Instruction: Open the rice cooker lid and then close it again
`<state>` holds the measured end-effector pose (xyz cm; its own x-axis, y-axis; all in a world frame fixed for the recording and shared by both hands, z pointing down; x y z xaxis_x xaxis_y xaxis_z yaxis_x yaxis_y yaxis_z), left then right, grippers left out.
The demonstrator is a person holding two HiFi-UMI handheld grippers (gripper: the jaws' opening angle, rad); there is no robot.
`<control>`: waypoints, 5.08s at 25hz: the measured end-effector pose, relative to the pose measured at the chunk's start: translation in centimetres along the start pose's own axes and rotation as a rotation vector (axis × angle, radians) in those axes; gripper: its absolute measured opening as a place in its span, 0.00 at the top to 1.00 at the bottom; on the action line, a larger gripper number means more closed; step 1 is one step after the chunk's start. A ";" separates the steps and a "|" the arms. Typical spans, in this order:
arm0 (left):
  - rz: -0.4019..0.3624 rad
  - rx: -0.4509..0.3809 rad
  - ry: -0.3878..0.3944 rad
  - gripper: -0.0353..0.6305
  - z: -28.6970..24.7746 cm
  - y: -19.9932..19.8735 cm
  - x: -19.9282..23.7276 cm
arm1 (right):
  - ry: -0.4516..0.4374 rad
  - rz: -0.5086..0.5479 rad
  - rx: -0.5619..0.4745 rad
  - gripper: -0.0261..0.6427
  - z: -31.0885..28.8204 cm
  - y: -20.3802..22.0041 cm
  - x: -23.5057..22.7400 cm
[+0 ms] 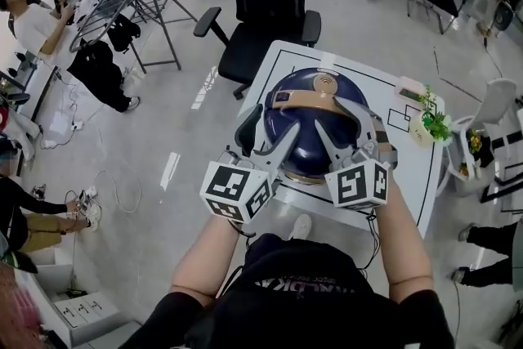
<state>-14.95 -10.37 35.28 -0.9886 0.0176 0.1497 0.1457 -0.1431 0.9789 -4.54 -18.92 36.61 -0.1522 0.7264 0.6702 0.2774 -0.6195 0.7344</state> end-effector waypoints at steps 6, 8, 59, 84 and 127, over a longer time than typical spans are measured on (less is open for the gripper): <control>-0.006 0.010 -0.025 0.49 -0.3 0.2 0.7 | -0.049 0.099 0.043 0.68 -1.5 0.9 0.6; -0.005 0.010 -0.031 0.49 -0.2 0.1 1.0 | -0.063 0.114 0.060 0.68 -1.9 1.1 0.9; 0.085 0.192 0.617 0.94 -8.2 3.7 7.5 | 0.108 0.289 0.527 0.68 -8.4 0.8 2.8; 0.055 0.122 0.676 0.70 -7.6 1.0 7.4 | 0.137 0.242 0.533 0.68 -8.2 1.0 2.8; -0.009 0.017 0.487 0.60 -4.0 -3.1 -1.4 | 0.562 -0.601 -0.075 0.70 8.6 3.8 -11.5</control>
<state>-14.22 -13.93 31.47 -0.8923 -0.4471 0.0624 0.1335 -0.1291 0.9826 6.45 -27.04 30.78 -0.7119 0.6951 0.1002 -0.0633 -0.2056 0.9766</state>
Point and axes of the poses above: the fingertips, and each gripper's own axes: z backward along the fingers, x to its left, y out of its underside, the point moved 5 cm from there along z, backward along the fingers, and after that the axes turned 12 degrees about -x, right-handed, at the moved point
